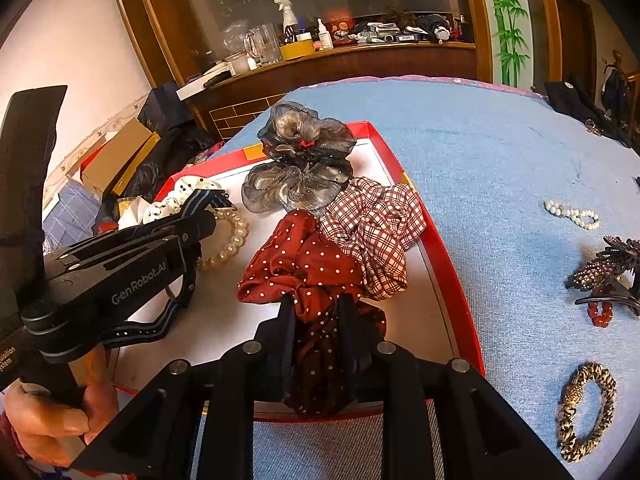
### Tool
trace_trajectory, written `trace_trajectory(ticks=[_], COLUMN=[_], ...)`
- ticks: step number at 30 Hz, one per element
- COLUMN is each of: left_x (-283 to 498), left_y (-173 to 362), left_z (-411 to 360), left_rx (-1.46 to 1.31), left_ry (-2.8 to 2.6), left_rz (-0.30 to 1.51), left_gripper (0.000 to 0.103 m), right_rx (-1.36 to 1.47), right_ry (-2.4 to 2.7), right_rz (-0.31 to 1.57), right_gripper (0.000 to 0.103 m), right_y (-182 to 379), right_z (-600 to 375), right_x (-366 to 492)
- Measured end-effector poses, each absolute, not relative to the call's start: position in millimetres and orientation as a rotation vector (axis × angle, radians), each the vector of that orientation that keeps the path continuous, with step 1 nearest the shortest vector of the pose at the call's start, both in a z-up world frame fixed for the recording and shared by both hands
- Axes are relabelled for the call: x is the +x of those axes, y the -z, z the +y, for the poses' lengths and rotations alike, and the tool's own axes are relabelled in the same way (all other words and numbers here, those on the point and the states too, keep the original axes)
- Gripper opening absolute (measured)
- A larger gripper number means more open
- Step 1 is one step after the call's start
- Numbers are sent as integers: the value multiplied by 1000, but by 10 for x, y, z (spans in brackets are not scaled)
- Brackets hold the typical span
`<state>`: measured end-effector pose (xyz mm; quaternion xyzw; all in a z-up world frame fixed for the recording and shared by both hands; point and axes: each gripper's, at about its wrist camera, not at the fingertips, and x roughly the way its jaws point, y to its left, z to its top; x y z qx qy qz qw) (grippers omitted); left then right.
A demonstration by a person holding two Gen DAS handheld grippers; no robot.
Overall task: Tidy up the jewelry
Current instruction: 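Lower the watch and red scrunchie into the box and open both tools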
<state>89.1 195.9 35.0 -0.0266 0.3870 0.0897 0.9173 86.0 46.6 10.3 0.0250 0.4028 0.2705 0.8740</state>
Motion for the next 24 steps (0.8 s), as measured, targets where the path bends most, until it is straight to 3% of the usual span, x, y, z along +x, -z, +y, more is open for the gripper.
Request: trace_trajectory(ticks=[8, 24], left_x=[879, 836], left_y=[-369, -434], left_z=[1948, 1940], left_rx=[-46, -27], left_ry=[-195, -219], left_rz=[779, 732], left_gripper=[21, 40], right_rx=[58, 84], right_ry=[-571, -582], right_rz=[836, 816], right_gripper=[28, 37], right_y=[-134, -205], right_z=[459, 416], right_x=[843, 817])
